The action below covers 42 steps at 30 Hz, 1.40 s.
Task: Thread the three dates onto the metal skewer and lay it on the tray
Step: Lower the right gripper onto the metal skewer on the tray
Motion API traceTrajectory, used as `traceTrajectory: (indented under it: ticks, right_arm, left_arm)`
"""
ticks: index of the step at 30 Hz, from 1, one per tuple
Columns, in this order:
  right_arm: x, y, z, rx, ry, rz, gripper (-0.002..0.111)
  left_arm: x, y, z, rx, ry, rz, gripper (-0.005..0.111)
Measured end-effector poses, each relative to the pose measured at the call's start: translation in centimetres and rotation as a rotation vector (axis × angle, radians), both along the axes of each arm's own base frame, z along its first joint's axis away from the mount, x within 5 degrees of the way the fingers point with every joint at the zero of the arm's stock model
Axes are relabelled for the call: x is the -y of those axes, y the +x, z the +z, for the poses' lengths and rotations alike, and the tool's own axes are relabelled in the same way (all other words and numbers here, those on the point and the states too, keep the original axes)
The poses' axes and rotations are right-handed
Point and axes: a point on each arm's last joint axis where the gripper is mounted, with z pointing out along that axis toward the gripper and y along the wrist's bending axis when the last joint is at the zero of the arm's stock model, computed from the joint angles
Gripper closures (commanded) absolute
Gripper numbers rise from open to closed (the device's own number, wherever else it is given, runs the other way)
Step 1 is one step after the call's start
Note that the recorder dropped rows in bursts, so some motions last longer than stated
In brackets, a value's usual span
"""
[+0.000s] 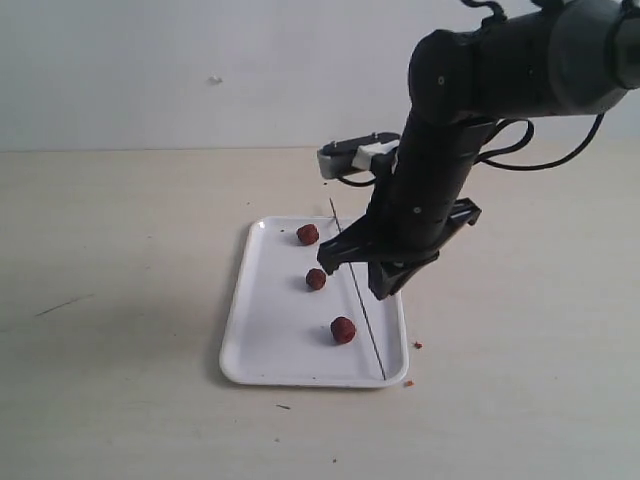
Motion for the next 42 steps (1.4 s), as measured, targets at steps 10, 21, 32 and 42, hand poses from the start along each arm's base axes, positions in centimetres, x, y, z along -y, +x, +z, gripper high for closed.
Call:
traceTrajectory:
  ticks: [10, 21, 32, 42]
  right_arm:
    - [-0.1, 0.3, -3.6, -0.098, -0.035, -0.036, 0.070]
    - [-1.8, -0.1, -4.6, -0.077, -0.087, -0.022, 0.070]
    - [-2.4, -0.3, -5.5, -0.078, -0.122, -0.105, 0.070]
    - [-2.5, -0.2, -6.6, -0.093, -0.126, -0.154, 0.074]
  left_arm:
    - [0.0, 0.0, 0.0, 0.000, 0.000, 0.000, 0.107]
    - [0.0, 0.0, 0.0, 0.000, 0.000, 0.000, 0.107]
    - [0.0, 0.0, 0.0, 0.000, 0.000, 0.000, 0.107]
    - [0.0, 0.0, 0.0, 0.000, 0.000, 0.000, 0.107]
